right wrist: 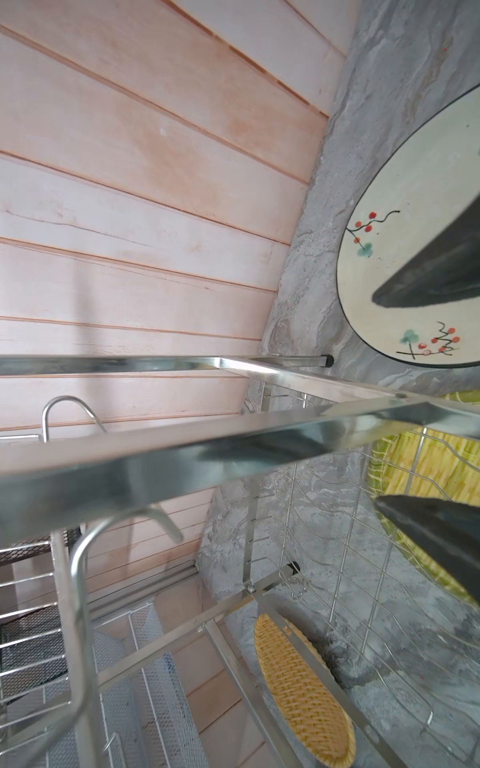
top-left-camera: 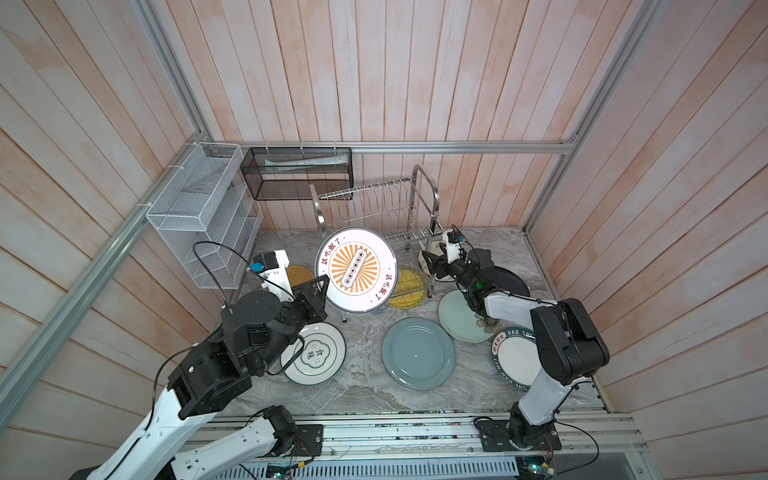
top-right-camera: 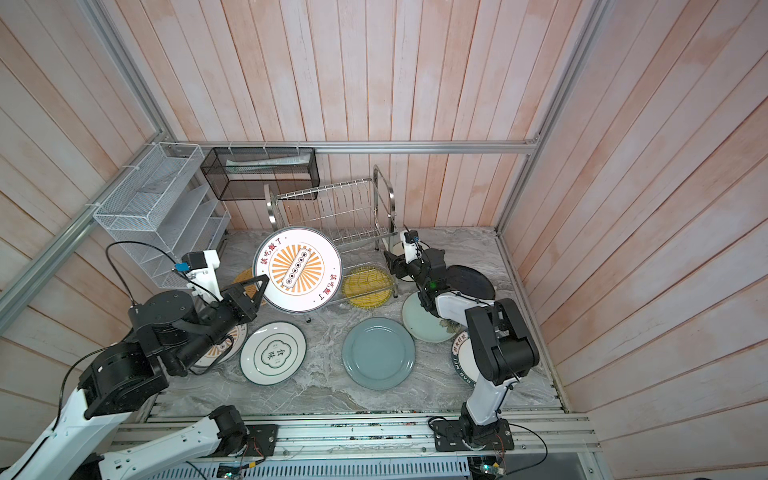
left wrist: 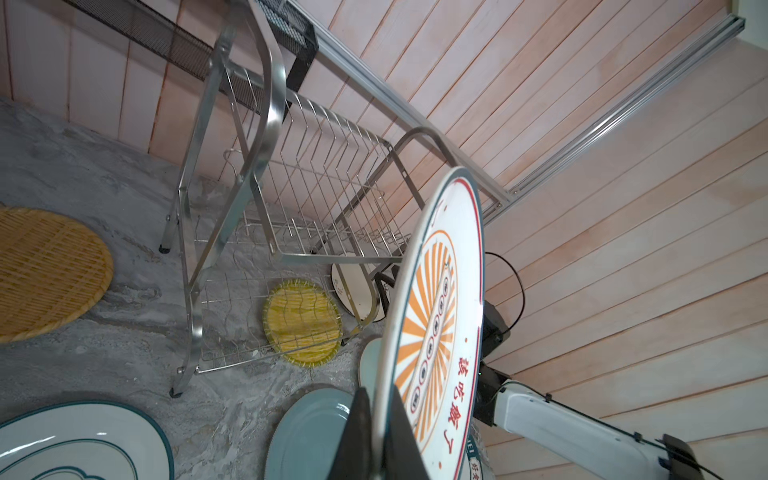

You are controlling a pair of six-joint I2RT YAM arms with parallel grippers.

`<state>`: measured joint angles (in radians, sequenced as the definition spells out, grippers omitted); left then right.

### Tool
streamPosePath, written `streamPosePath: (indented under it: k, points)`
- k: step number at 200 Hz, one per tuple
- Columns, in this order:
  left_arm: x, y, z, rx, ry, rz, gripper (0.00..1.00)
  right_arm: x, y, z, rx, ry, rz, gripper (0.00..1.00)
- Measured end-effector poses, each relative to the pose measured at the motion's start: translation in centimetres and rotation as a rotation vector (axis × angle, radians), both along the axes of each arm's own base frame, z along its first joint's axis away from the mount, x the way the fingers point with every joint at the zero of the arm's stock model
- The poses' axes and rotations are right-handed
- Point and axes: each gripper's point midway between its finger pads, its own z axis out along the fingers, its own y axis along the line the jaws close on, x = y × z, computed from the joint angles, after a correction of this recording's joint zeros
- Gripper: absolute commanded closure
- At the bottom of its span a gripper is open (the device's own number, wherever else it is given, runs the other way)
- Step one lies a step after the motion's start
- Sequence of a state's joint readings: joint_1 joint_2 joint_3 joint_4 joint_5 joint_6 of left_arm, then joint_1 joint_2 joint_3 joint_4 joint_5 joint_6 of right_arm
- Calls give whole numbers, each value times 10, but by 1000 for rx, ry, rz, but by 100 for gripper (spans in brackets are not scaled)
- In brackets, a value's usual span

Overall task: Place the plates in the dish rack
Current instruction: 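Raise the plate with the left gripper over the rack while the right arm withdraws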

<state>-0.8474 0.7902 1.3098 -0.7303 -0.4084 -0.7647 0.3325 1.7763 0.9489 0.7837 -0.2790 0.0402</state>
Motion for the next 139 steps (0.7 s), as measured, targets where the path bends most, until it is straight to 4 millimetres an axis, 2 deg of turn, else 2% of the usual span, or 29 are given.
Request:
streamPosePath:
  k: [15,34,72,100,139]
  points:
    - [0,4,10,3,-25,16,100,8,3,4,3,-28,4,49]
    - [5,4,14,32,-33,28,100,17,8,7,11,-54,11,61]
    - [15,1,12,84,-31,62,100,23,15,5,13,-72,31,76]
    - [17,6,12,102,-33,93,100,23,17,5,17,-75,36,82]
    - [20,9,18,115,-48,118,100,23,3,5,-7,-89,-51,97]
